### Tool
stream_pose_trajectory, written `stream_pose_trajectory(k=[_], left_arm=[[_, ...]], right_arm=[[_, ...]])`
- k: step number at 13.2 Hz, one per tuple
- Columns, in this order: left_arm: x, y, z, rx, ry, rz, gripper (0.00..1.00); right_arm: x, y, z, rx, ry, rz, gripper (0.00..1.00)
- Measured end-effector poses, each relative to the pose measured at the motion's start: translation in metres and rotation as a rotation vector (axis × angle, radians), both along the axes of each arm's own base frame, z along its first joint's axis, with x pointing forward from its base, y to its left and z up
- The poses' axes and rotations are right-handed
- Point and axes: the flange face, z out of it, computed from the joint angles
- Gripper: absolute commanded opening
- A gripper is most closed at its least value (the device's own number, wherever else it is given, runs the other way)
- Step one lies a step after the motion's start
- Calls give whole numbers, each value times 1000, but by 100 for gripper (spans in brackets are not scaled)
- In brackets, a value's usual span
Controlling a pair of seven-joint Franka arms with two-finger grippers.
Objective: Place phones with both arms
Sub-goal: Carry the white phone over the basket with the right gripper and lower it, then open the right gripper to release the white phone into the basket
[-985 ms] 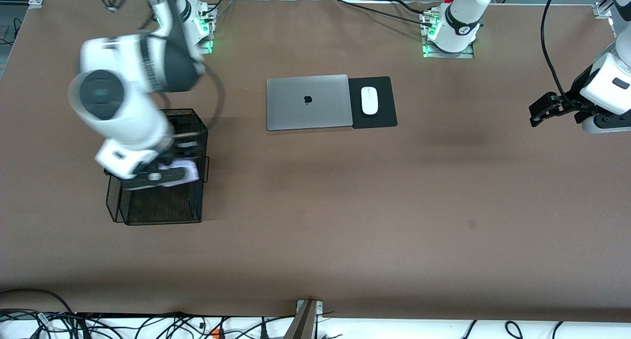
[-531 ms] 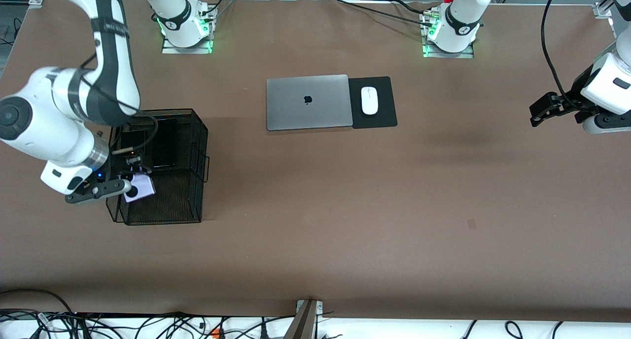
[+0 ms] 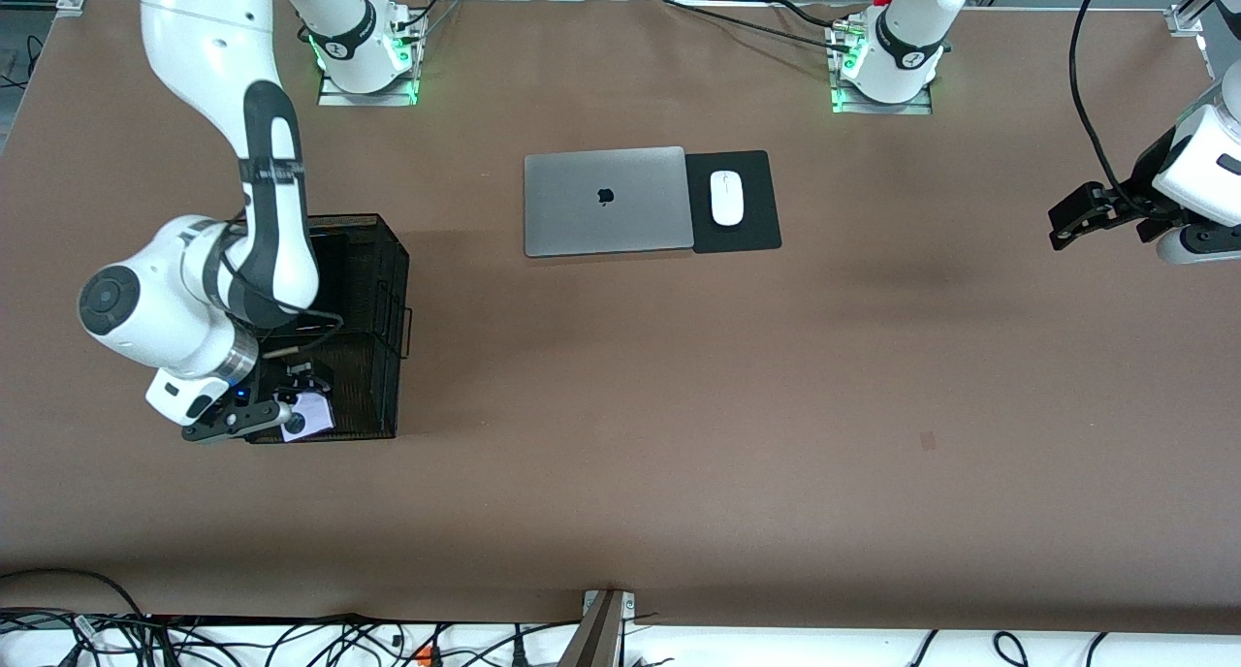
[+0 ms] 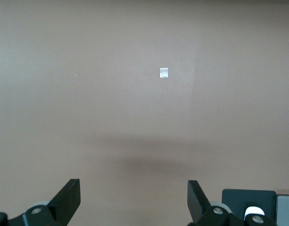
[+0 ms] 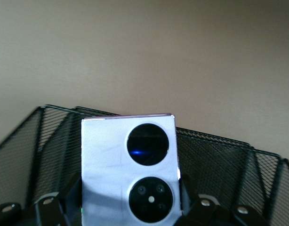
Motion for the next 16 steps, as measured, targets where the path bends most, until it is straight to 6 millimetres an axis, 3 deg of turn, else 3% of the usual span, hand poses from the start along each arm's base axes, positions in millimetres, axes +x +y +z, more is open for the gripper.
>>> stream_pose_trajectory(k=[1, 2, 3, 6, 10, 11, 13, 16], left_arm=[[0, 1, 0, 0, 0, 1, 100], [0, 2, 0, 0, 0, 5, 100], [0, 5, 0, 0, 0, 10, 100], [0, 8, 0, 0, 0, 15, 100], [0, -1, 0, -1, 2, -1, 100], [-1, -4, 0, 0, 6, -5, 100], [-1, -5, -1, 0, 13, -7, 100], [-1, -5, -1, 0, 12, -8, 100]], right_arm=[[0, -1, -12, -1, 7, -8, 48], [-1, -2, -19, -5, 10, -11, 75], [0, -1, -20, -7, 8, -11, 92], [2, 0, -16, -4, 1, -13, 99], [3, -4, -8, 7, 22, -18, 100], [3, -10, 2, 16, 49, -20, 100], [5, -18, 42, 16, 119, -20, 100], [4, 4, 123, -4, 209, -42, 100]])
